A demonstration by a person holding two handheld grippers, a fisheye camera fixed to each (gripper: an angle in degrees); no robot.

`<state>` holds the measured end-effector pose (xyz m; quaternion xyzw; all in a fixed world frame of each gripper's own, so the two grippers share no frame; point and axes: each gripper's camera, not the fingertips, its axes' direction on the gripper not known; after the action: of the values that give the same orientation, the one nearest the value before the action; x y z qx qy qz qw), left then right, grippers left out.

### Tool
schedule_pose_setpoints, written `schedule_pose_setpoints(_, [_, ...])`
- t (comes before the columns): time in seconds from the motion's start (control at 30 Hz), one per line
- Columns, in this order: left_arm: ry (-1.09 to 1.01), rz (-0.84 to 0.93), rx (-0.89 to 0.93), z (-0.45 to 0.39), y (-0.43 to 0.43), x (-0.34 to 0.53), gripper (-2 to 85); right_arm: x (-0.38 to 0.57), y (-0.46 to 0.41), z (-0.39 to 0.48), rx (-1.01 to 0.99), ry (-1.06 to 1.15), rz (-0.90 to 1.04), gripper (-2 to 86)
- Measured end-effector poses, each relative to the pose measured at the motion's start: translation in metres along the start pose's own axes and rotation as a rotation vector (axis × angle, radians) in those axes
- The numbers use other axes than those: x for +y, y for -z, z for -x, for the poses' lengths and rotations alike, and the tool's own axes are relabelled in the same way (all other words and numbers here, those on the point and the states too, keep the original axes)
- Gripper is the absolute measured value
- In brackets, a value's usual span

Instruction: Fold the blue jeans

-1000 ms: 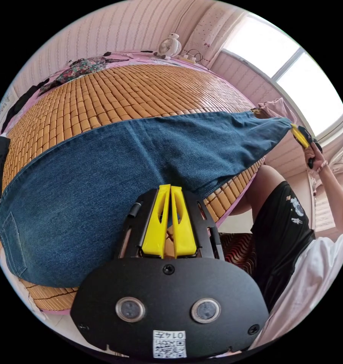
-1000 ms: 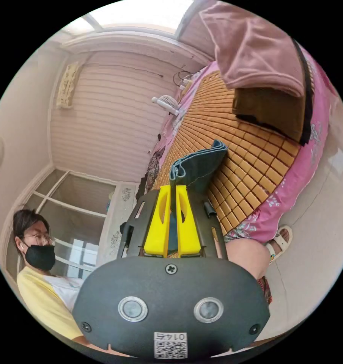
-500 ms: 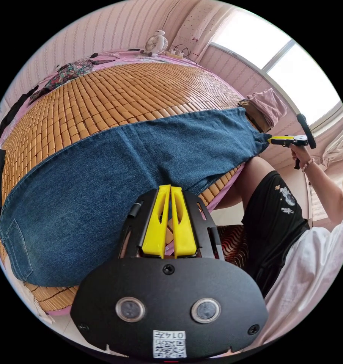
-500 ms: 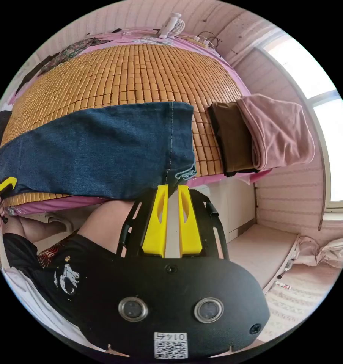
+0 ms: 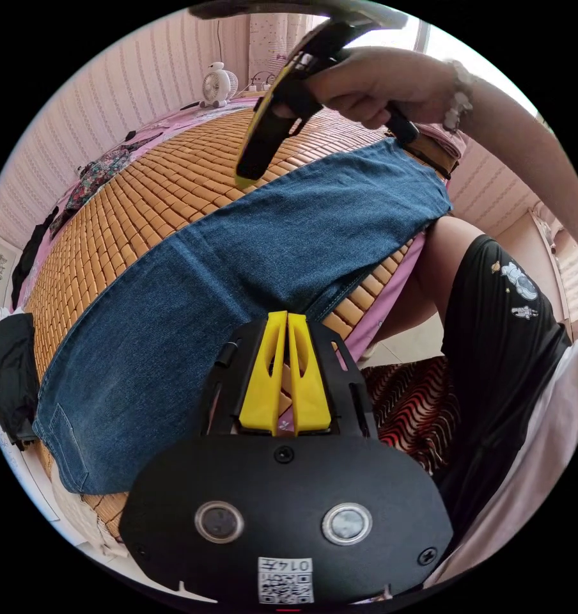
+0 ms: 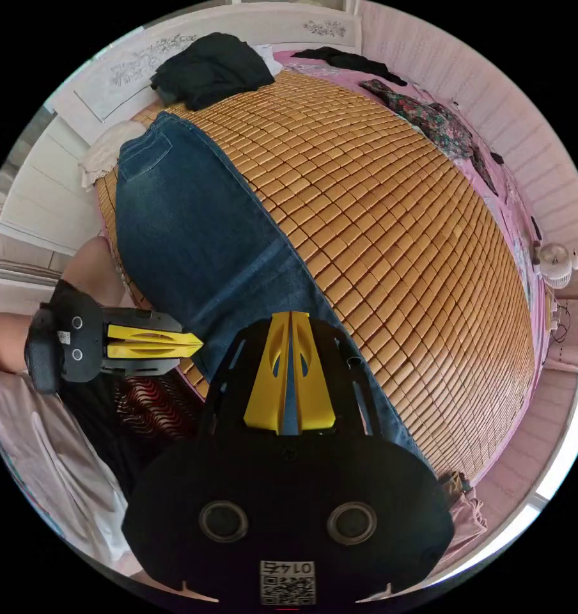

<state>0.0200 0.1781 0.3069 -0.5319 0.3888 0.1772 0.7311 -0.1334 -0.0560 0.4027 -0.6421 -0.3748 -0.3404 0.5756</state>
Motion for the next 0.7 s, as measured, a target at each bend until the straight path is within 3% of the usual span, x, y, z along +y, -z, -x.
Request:
schedule_pose_setpoints(0.13, [0.019,-0.009,-0.007,-0.009,-0.009,0.000,-0.7,-0.086,-0.048,0.014,0.089,0.098,0.218,-0.3])
schedule_pose_setpoints(0.23, [-0.049,-0.020,-0.043,-0.022,-0.016,0.000,-0.7,-0.120,-0.049,0.009,0.063,0.119,0.279,-0.3])
schedule_pose_setpoints(0.37, [-0.088,0.047,-0.005,-0.023,-0.020,-0.012,-0.7,-0.154,-0.052,-0.006,-0.020,0.108,0.340,-0.3])
schedule_pose_setpoints(0.53, [-0.012,0.025,-0.068,-0.008,-0.019,-0.041,-0.7,-0.188,-0.060,0.017,0.134,0.251,0.381,-0.4])
schedule_pose_setpoints(0.7, [-0.022,0.164,-0.083,-0.007,-0.053,-0.057,-0.7,-0.215,-0.067,0.009,0.123,0.217,0.427,-0.4])
